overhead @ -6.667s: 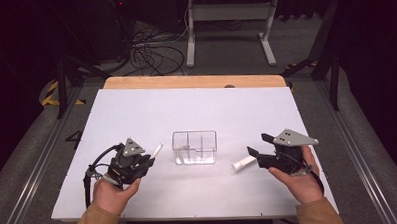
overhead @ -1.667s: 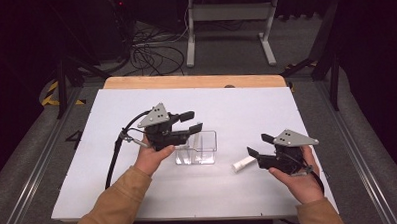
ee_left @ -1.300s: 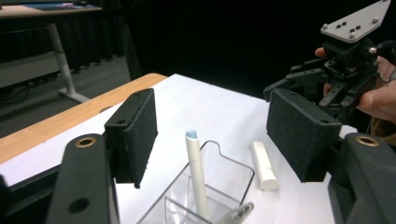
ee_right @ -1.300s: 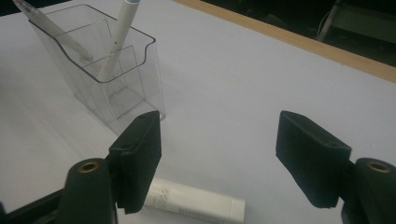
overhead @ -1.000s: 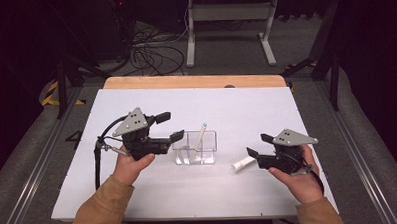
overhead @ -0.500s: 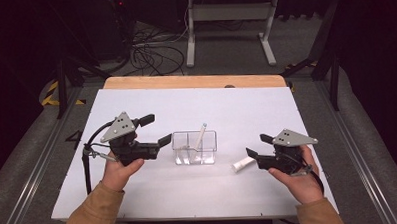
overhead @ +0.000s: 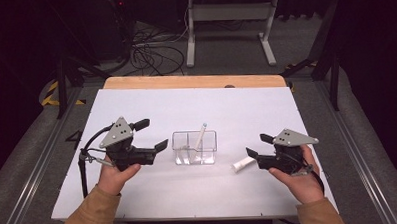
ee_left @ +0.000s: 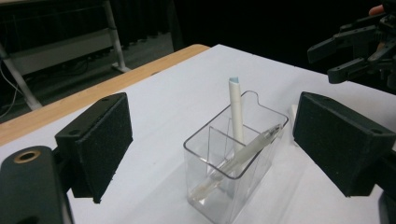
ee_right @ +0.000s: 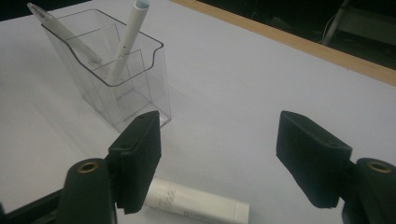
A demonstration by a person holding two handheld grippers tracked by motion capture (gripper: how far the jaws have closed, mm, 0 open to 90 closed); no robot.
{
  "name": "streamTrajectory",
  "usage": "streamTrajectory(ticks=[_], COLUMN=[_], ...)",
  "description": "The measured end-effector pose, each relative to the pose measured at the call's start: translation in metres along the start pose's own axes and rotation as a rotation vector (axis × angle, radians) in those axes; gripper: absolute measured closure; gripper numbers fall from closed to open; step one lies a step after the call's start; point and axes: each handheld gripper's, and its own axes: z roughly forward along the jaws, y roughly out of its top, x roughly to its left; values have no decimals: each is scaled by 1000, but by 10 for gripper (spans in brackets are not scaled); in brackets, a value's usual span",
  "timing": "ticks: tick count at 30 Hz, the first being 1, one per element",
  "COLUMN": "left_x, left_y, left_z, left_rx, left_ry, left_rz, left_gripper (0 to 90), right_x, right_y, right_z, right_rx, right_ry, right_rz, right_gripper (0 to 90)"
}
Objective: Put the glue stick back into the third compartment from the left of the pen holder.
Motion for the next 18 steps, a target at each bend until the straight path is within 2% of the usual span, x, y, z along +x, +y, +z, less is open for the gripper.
streamTrajectory(ticks=[12, 18], left_x=[16, 20], left_y=[-31, -44], left_z=[-29, -37], left_rx=[18, 32], left_ry=[50, 65], left_rz=[-53, -54], left_gripper=[106, 90], right_x=[-2, -4], right_y=[11, 19], right_z=[0, 1], right_rx=[21, 22], right_ry=[26, 43], right_rz=[-31, -43], right_gripper=[324, 323])
